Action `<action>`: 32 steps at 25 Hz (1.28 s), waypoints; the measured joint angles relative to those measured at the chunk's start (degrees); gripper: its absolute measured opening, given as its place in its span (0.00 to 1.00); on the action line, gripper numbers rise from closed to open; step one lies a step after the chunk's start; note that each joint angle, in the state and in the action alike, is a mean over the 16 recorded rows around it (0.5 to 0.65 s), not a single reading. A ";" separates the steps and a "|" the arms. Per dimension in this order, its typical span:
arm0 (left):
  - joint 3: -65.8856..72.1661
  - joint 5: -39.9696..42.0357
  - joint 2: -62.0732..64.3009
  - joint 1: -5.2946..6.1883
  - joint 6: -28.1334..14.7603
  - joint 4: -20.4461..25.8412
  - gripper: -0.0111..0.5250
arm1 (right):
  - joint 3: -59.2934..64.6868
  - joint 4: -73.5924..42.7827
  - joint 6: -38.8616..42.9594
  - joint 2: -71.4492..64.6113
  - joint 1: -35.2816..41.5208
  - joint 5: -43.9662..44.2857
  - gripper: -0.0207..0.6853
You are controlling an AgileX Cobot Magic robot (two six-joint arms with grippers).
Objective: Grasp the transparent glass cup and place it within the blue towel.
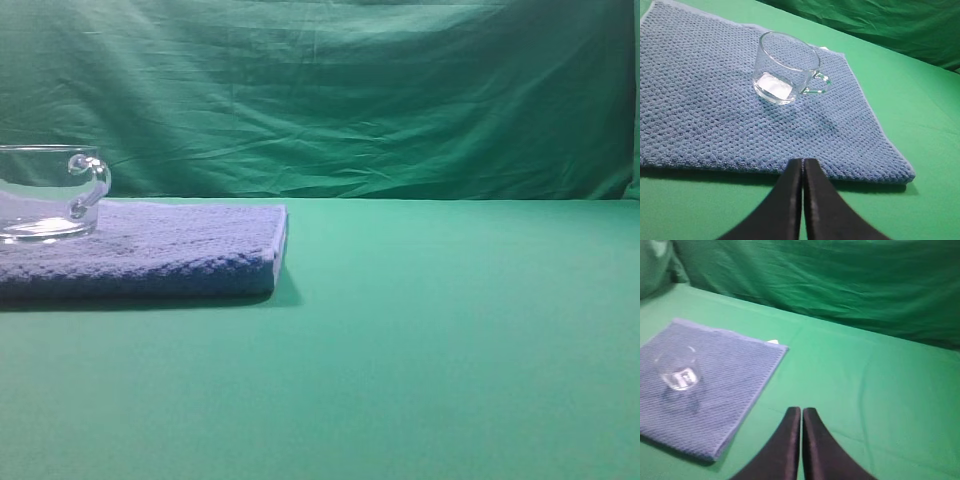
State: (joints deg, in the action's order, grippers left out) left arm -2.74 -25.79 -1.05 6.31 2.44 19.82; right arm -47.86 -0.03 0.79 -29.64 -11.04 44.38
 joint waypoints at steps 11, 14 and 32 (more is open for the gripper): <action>0.00 0.00 0.00 0.00 0.00 0.00 0.02 | 21.19 -0.78 0.00 18.28 9.52 -10.27 0.03; 0.00 0.00 0.00 0.00 0.00 0.00 0.02 | 26.55 -1.00 0.00 22.48 10.43 -12.21 0.03; 0.00 0.00 0.00 0.00 0.00 0.00 0.02 | 47.78 -1.50 -0.23 30.23 11.20 -19.43 0.03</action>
State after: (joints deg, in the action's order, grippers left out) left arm -2.74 -25.79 -1.05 6.31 2.44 19.82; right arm -0.08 -1.54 0.56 0.59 0.16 24.95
